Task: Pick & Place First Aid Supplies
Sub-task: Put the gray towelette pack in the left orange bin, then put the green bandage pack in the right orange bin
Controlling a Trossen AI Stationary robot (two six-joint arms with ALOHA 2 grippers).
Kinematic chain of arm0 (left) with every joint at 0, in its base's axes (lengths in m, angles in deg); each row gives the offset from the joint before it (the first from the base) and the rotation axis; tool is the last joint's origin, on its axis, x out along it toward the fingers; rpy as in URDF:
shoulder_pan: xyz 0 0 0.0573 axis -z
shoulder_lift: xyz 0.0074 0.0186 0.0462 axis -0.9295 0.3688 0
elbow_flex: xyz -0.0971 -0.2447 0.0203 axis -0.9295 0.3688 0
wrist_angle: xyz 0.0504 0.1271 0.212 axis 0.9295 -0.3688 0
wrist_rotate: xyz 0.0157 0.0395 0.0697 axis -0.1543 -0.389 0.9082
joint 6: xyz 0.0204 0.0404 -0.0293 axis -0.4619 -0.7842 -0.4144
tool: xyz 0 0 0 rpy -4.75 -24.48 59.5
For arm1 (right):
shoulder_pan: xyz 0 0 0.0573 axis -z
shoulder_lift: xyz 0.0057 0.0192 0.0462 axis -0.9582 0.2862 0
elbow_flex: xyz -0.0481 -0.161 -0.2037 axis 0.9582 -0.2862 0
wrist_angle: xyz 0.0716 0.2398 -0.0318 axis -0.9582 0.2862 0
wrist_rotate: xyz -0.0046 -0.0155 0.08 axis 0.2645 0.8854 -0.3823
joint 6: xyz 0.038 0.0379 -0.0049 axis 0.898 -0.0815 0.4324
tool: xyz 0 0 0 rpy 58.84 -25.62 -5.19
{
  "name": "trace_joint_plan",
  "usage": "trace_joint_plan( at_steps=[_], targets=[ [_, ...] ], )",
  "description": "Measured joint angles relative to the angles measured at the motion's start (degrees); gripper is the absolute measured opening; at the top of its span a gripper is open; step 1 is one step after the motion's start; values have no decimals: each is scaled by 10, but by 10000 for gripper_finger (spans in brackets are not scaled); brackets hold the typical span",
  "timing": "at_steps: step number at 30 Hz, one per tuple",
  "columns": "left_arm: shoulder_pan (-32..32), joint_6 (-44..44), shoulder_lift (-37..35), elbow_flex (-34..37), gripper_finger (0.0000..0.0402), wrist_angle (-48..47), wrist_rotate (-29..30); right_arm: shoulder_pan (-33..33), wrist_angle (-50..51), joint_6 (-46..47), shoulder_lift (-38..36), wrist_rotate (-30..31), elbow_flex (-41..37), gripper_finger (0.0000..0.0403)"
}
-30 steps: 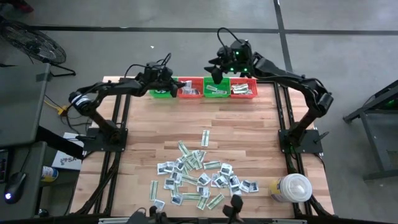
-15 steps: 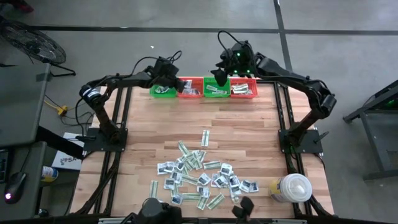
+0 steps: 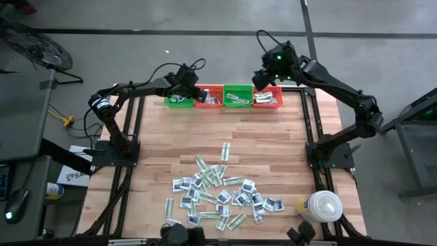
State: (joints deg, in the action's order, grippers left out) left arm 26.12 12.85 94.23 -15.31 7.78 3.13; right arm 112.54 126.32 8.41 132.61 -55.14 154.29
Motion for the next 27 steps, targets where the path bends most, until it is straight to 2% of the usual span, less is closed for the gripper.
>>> trace_joint_plan(
  at_steps=[5, 10, 16, 23, 27],
  targets=[
    [0, -3, 0, 0, 22, 2, -3, 8, 42, -17, -19, 0, 0, 220],
    [0, -14, 0, 0, 83, 4, -5, 7, 79, -38, -29, -8, 0, 220],
    [0, -27, -3, 0, 144, 9, -7, 7, 119, -47, -31, -61, -1, 220],
    [21, -115, -50, -2, 151, 5, 7, -5, 110, -87, -31, -166, -60, 220],
    [46, -163, -76, -2, 152, 4, 21, -19, 77, -86, -31, -201, -112, 220]
  ],
)
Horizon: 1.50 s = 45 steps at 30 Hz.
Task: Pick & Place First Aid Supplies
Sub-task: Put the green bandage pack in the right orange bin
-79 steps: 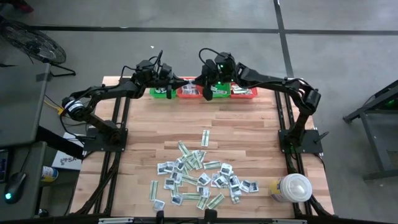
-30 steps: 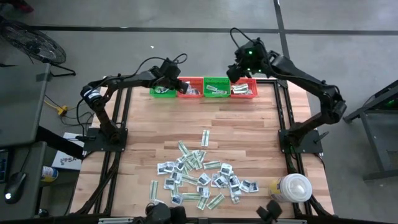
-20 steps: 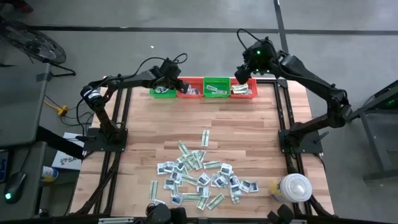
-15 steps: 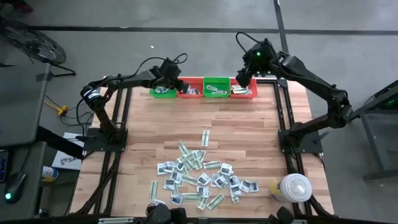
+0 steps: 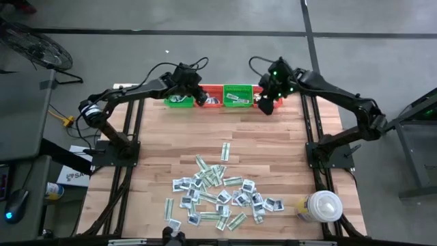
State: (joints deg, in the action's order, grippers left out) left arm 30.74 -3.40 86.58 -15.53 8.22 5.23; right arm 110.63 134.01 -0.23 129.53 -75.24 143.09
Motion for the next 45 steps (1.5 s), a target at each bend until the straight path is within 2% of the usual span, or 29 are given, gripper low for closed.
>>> trace_joint_plan(
  at_steps=[9, 14, 19, 24, 30, 37, 45],
  targets=[
    [45, -53, -42, 25, 152, 0, -6, -60, -79, 17, 0, -19, -62, 220],
    [43, -48, -98, 80, 152, 13, 2, -111, -132, 41, 11, 17, -68, 220],
    [52, -37, -168, 149, 152, 56, -7, -161, -164, 48, 60, 18, -68, 220],
    [89, -33, -209, 200, 152, 93, -8, -195, -198, 39, 127, -9, -69, 220],
    [137, -34, -215, 213, 152, 95, 21, -230, -223, -38, 197, -2, -69, 220],
    [160, -38, -215, 212, 152, 94, 36, -272, -261, -57, 272, 15, -68, 220],
    [160, -39, -215, 212, 152, 90, 36, -305, -309, -53, 291, 95, -68, 220]
  ],
)
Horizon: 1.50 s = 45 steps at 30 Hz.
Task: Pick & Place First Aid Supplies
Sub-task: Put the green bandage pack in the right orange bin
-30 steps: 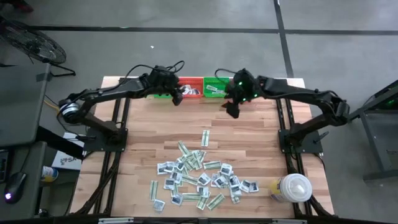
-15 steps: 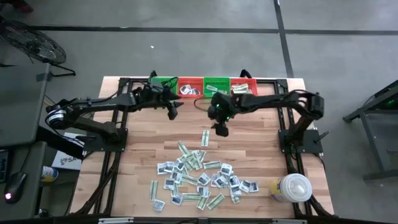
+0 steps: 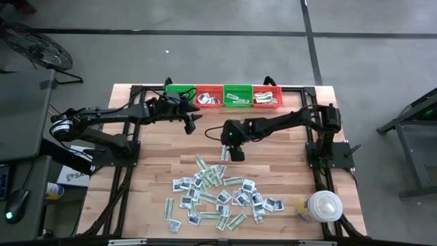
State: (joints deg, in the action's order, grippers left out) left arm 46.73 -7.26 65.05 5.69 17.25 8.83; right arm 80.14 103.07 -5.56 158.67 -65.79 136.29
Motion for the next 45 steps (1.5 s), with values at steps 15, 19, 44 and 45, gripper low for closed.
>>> trace_joint_plan(
  at_steps=[15, 19, 44, 45],
  targets=[
    [0, -7, 0, 0, 152, 0, -2, 0, -12, 44, 56, 13, 3, 214],
    [0, -7, 0, 0, 152, 0, -2, 0, -9, 65, 63, 18, 3, 183],
    [-1, 5, -16, -1, 152, 0, -13, 68, 55, 102, -29, 3, -2, 1],
    [-1, 3, -22, -1, 152, 0, -9, 73, 65, 101, -43, 8, -2, 1]
  ],
)
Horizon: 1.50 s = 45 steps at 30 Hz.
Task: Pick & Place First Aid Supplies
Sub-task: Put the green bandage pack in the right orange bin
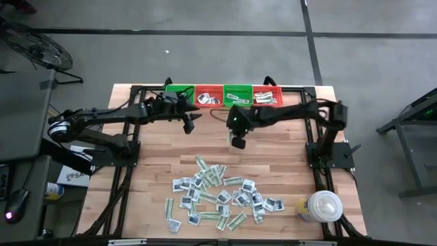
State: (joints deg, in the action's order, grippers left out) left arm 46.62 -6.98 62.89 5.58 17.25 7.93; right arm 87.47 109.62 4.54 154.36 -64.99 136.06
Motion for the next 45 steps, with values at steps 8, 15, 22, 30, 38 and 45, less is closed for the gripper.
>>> trace_joint_plan(
  at_steps=[8, 15, 22, 30, 38, 45],
  targets=[
    [0, -24, -48, 0, 152, 0, 12, 39, 60, 0, -125, 16, 1, 1],
    [0, -47, -85, 0, 152, -1, 7, 73, 138, 42, -248, 71, 1, 0],
    [0, -72, -112, 0, 152, 0, 7, 119, 198, 108, -312, 129, 2, 0],
    [0, -74, -118, 0, 152, 0, 7, 178, 231, 209, -296, 160, 2, 0],
    [0, -78, -118, 0, 152, 0, 7, 231, 249, 333, -223, 217, 2, 0],
    [0, -78, -118, 0, 152, 0, 6, 265, 195, 379, -148, 205, 2, 0]
  ],
)
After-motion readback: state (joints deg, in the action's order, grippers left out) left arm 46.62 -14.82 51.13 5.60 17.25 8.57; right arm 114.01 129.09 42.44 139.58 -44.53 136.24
